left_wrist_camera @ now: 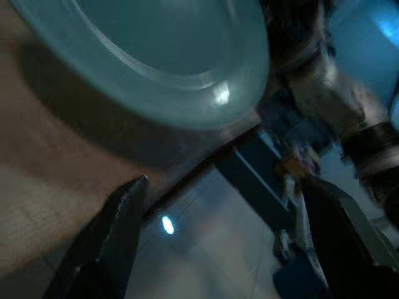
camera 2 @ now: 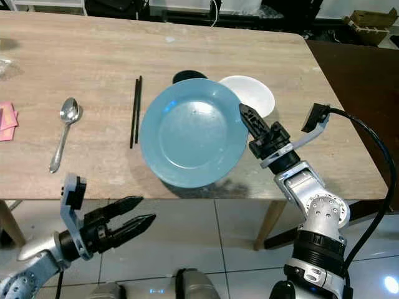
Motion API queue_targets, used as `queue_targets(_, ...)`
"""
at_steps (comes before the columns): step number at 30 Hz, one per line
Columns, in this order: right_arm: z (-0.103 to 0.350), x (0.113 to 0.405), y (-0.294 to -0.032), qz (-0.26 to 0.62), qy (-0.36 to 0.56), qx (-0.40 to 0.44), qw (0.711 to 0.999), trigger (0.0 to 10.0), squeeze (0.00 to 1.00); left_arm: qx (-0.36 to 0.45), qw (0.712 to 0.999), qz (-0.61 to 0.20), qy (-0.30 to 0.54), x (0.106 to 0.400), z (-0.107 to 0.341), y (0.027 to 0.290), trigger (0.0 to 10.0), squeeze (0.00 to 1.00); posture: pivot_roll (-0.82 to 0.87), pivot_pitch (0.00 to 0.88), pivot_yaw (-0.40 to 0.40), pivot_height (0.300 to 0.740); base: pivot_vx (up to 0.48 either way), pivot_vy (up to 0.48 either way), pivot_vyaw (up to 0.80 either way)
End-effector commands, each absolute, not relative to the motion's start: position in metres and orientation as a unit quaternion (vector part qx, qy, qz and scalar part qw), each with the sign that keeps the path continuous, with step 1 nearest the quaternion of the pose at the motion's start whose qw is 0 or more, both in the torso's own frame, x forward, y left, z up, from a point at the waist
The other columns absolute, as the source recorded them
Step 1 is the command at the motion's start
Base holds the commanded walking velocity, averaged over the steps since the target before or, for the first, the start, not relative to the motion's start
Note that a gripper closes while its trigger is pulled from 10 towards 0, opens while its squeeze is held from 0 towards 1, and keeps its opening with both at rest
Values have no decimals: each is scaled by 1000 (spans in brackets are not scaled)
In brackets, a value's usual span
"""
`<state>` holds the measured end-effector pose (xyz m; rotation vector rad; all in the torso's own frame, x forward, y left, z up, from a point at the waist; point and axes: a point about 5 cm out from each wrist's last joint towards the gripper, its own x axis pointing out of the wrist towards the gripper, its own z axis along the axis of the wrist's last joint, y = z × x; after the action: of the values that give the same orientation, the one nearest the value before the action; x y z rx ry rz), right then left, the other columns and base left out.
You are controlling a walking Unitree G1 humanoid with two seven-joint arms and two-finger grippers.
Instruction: Setting the table
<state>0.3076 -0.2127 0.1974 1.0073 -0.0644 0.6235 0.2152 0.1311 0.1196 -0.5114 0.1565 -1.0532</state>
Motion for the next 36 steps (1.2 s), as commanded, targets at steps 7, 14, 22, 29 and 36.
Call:
queue_targets(7,199,307,-218,293,-46,491,819,0,0,-245,912,-330,-2,263,137,158,10000,0,96,85,-32,740,0,0,0)
queue_targets(14,198,306,-214,301,-47,501,810,0,0,-333,886,-322,-6,277,149,158,10000,1000,96,74,-32,740,0,0,0)
queue_targets(22,205,303,-212,319,-79,532,780,0,0,-387,863,-323,31,283,144,149,10000,1000,98,84,-35,740,0,0,0)
queue_targets(29,208,301,-214,325,-94,546,766,0,0,-422,846,-324,41,284,147,147,10000,569,96,89,-28,740,0,0,0)
queue_targets(36,202,298,-210,332,-81,542,767,0,0,-438,841,-318,24,288,153,150,10000,431,98,91,-29,740,0,0,0)
